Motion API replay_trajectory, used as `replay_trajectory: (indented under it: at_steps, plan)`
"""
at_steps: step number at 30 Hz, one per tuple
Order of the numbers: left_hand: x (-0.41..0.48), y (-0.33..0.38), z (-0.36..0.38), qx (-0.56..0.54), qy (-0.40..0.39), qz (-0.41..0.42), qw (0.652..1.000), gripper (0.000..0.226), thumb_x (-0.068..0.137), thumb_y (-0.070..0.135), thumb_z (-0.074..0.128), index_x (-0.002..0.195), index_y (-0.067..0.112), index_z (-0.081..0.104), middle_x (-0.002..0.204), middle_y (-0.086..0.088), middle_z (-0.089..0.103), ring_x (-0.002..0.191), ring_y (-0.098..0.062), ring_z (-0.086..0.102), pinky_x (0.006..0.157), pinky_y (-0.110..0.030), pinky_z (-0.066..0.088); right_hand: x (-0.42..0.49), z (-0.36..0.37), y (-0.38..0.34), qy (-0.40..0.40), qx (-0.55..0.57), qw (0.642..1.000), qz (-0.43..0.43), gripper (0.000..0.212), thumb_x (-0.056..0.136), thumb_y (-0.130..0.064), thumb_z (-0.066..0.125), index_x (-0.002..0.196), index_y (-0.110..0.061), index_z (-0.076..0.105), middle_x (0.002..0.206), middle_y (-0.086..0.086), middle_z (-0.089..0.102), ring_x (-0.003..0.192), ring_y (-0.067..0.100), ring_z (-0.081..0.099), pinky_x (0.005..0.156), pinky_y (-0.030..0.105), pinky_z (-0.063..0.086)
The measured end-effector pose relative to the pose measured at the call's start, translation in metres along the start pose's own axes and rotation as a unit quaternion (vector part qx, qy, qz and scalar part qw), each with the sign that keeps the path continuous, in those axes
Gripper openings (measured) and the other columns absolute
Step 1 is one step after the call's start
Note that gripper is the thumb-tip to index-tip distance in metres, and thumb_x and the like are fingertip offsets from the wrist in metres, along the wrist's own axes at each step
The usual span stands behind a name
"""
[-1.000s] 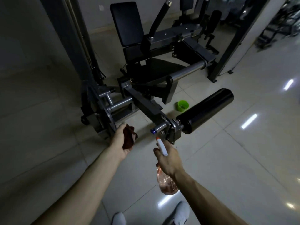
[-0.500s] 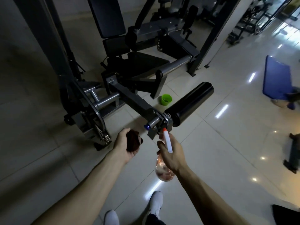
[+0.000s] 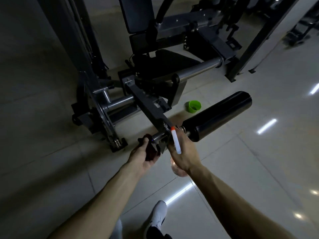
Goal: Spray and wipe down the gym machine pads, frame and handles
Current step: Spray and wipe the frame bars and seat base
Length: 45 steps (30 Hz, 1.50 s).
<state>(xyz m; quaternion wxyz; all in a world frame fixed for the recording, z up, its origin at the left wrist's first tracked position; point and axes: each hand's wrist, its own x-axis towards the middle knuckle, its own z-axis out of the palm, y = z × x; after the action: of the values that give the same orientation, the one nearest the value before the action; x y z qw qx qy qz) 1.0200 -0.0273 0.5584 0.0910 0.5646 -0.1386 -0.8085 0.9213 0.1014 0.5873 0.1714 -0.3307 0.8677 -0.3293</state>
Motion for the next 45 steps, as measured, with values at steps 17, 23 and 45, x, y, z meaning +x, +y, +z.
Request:
replay_trajectory:
  at_steps: [17,23,45]
  plan:
    - [-0.002,-0.016,-0.008,0.274,0.114,0.256,0.92,0.03,0.098,0.037,0.068,0.117,0.015,0.075,0.117,-0.008,0.072,0.107,-0.026,0.068,0.093,-0.041,0.059,0.006,-0.001,0.016,0.028,0.003,1.0,-0.011,0.054,0.092,-0.029,0.076,0.141,-0.016,0.057,0.121,0.004,0.07,0.104,0.02,0.065,0.09,0.036,0.056]
    - [0.006,-0.011,-0.005,0.26,0.125,0.235,0.928,0.034,0.1,0.04,0.063,0.125,0.018,0.07,0.131,-0.011,0.065,0.115,-0.03,0.064,0.097,-0.045,0.057,0.005,0.002,0.011,0.03,-0.004,1.0,-0.008,0.056,0.092,-0.03,0.077,0.141,-0.015,0.057,0.121,0.005,0.07,0.096,0.011,0.058,0.085,0.024,0.045]
    - [-0.011,-0.02,-0.018,0.595,0.088,0.5,0.623,0.032,0.1,0.028,0.063,0.132,0.023,0.068,0.142,0.012,0.052,0.112,-0.008,0.057,0.082,-0.019,0.052,0.004,-0.001,0.012,0.034,0.002,0.999,-0.024,0.052,0.094,-0.034,0.066,0.141,-0.014,0.057,0.119,0.007,0.071,0.097,0.021,0.064,0.087,0.032,0.052]
